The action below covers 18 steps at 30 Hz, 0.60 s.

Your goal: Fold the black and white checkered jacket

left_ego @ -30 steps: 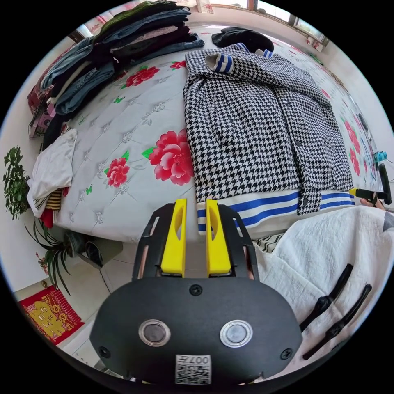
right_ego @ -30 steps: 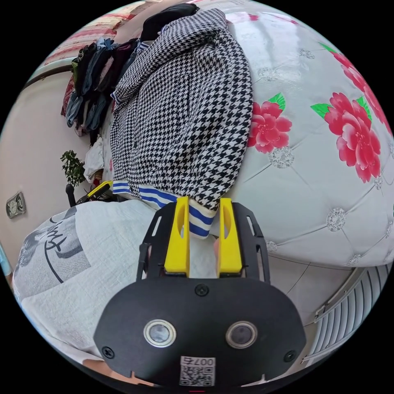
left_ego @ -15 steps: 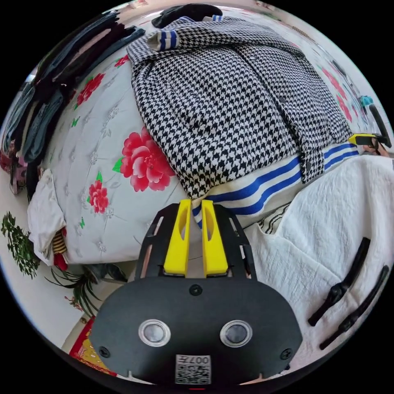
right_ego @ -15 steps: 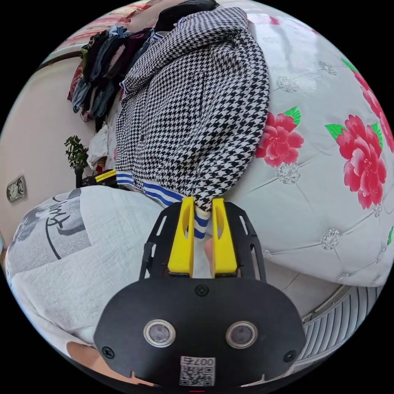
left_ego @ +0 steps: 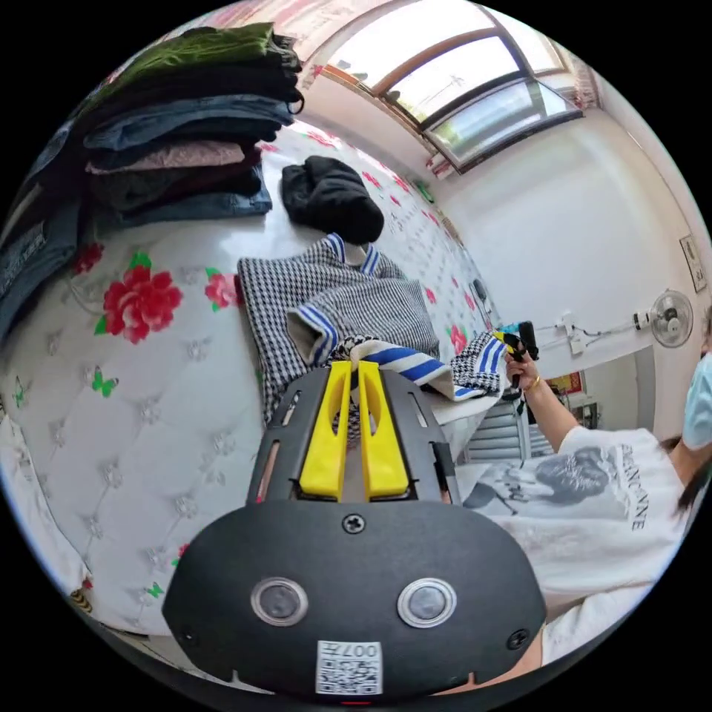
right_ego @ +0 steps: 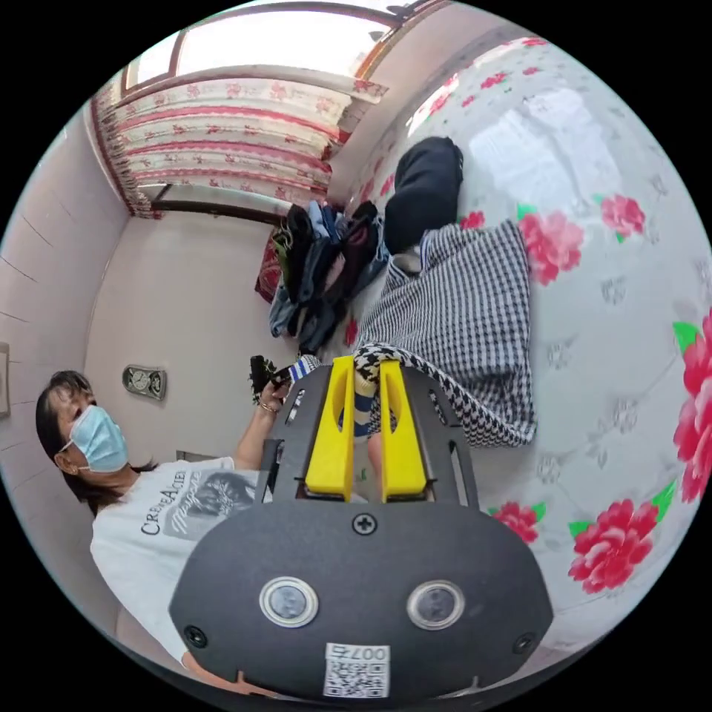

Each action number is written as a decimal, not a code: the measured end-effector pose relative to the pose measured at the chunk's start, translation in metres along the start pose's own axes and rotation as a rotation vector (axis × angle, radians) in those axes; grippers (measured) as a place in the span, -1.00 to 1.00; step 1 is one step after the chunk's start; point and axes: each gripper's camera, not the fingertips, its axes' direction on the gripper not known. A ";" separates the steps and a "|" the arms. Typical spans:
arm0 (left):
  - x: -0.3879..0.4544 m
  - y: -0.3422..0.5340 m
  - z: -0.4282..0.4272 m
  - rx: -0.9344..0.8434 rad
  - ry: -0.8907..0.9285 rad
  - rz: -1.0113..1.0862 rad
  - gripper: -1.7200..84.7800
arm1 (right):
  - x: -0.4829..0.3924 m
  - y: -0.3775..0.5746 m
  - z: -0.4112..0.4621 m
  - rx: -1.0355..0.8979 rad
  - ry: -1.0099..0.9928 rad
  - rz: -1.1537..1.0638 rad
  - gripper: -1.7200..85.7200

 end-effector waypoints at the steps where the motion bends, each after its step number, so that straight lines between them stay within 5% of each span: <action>1: -0.028 -0.040 0.000 0.044 -0.008 -0.098 -0.93 | -0.005 -0.034 -0.006 0.058 0.011 -0.016 -0.85; 8: -0.124 -0.114 0.060 0.166 -0.085 -0.418 -0.80 | 0.026 -0.125 0.042 0.125 0.492 0.088 -0.78; 18: -0.102 0.041 0.076 0.168 -0.342 -0.355 -0.75 | 0.113 0.041 -0.010 0.323 0.405 0.442 -0.70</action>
